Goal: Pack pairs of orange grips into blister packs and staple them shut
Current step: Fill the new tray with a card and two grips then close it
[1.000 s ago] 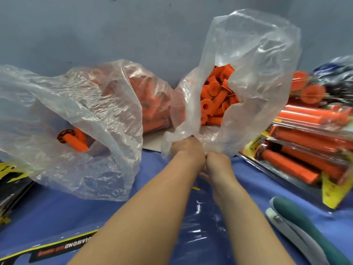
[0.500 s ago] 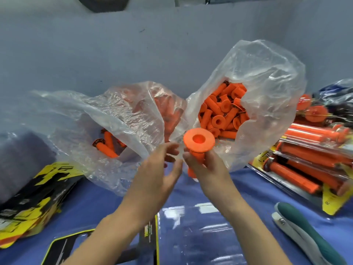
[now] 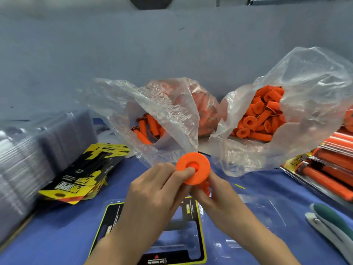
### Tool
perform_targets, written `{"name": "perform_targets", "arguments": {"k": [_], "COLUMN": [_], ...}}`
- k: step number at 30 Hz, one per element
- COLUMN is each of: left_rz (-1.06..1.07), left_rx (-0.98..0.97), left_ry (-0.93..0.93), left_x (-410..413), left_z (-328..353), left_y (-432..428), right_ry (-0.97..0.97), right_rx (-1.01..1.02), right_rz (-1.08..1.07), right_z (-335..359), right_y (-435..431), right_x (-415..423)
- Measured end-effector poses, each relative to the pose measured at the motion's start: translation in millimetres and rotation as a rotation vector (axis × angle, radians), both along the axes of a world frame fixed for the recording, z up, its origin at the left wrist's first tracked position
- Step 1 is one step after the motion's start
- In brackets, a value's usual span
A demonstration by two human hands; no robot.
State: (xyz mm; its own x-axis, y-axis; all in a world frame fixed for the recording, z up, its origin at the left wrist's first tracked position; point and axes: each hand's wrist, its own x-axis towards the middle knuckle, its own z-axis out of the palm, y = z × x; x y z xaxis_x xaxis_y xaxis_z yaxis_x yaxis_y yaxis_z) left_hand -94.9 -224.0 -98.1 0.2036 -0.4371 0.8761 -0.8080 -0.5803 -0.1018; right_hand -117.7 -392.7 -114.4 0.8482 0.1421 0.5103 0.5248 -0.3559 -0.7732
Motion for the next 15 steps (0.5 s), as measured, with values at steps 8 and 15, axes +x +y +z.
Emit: {"name": "perform_targets", "arguments": {"k": [8, 15], "left_rz": [0.013, 0.07], "left_rx": [0.002, -0.068], "left_ry": [0.069, 0.222], "left_x": [3.9, -1.5], "left_z": [-2.2, 1.4], "left_y": [14.7, 26.2], "right_ry": [0.101, 0.081], "right_rx": [-0.034, -0.13], "right_rz": [0.028, -0.054], "right_z": [-13.5, -5.8], "right_y": [8.9, 9.6], "right_x": [9.4, 6.3]}}
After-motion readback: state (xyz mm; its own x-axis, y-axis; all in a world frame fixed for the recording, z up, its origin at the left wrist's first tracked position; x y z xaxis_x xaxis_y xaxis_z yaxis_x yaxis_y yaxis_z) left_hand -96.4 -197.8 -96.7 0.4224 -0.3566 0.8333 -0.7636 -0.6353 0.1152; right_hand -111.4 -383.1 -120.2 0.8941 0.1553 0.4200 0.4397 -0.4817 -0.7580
